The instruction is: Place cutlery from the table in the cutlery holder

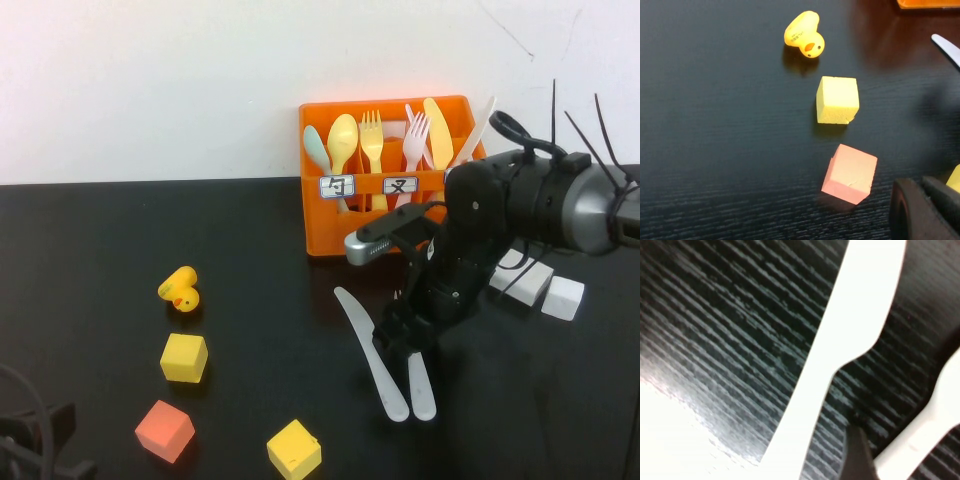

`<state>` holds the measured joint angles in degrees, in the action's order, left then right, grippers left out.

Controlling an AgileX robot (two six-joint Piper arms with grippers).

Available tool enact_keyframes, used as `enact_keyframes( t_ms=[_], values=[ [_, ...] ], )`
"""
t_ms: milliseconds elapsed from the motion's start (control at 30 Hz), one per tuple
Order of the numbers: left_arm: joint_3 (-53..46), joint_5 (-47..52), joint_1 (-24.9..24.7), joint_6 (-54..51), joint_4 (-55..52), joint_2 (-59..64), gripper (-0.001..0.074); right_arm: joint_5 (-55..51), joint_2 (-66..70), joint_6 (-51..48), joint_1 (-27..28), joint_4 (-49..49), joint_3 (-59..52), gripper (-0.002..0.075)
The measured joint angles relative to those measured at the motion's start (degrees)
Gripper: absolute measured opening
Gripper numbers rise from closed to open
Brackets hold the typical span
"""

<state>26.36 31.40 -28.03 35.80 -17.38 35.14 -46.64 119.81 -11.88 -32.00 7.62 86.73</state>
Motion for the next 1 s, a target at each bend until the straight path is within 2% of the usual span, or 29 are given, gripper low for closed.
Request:
enact_keyframes(
  t_ms=[100,167,267,400,633,800,1000],
  values=[
    [0.0,-0.22,0.0,0.0,0.0,0.0,0.0,-0.11,0.4,0.13,0.0,-0.13,0.41,0.0439],
    [0.0,-0.22,0.0,0.0,0.0,0.0,0.0,-0.71,0.4,0.13,0.0,-0.87,0.44,0.0415],
    [0.0,-0.22,0.0,0.0,0.0,0.0,0.0,-1.31,0.53,0.13,0.0,-3.2,0.57,0.0316],
    [0.0,-0.22,0.0,0.12,0.0,0.0,0.0,-2.53,0.53,-2.45,0.0,-5.7,0.71,0.0113],
    [0.0,-0.22,0.0,0.12,0.0,0.0,0.0,-4.59,-0.37,-4.55,0.0,-6.27,0.48,0.0107],
    [0.0,-0.22,0.0,0.12,0.11,0.0,0.0,-6.38,-7.1,-6.98,0.0,-4.82,-0.21,0.0106],
    [0.0,-0.22,0.0,0.12,1.08,0.0,0.0,1.21,-19.13,-8.5,0.0,-4.7,-0.21,0.0106]
  ],
)
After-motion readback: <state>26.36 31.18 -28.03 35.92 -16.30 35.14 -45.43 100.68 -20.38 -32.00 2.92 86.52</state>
